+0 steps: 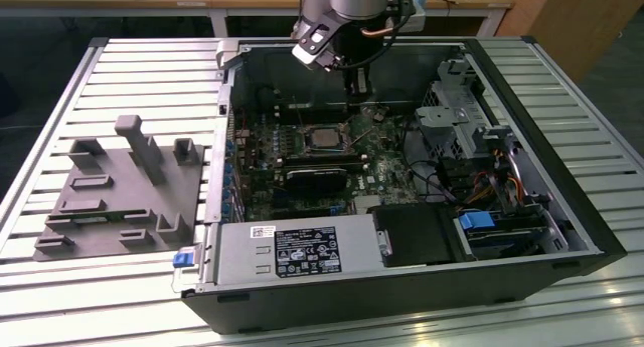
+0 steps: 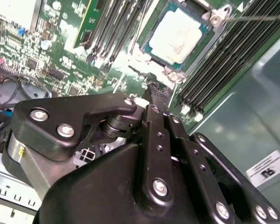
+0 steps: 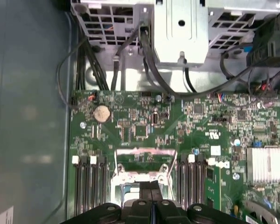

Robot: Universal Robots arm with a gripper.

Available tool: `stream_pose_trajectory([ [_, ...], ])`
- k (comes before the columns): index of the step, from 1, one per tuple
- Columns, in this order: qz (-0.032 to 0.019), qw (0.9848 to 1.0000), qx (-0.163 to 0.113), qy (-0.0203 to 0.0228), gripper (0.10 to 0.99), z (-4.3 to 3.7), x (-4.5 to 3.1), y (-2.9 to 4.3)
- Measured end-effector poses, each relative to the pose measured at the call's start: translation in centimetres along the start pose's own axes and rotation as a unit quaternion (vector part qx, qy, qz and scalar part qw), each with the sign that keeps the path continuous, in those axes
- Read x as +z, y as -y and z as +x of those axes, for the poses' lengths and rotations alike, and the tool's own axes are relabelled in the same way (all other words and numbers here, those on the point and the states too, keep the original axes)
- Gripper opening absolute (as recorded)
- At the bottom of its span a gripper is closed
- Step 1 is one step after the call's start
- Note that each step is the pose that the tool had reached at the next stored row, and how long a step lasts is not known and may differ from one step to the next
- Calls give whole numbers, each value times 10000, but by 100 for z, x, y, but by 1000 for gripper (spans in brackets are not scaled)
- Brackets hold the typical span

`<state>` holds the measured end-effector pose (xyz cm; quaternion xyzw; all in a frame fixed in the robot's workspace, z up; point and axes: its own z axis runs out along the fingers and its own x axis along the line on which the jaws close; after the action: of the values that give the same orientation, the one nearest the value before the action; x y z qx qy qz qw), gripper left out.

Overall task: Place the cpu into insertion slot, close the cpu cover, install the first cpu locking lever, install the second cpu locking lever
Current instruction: 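Close the cpu cover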

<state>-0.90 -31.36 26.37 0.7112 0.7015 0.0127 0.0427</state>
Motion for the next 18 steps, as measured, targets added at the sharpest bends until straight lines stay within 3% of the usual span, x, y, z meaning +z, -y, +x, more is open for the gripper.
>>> stream_pose_trajectory([
  [18,2,10000,0,0,102,9,44,-563],
])
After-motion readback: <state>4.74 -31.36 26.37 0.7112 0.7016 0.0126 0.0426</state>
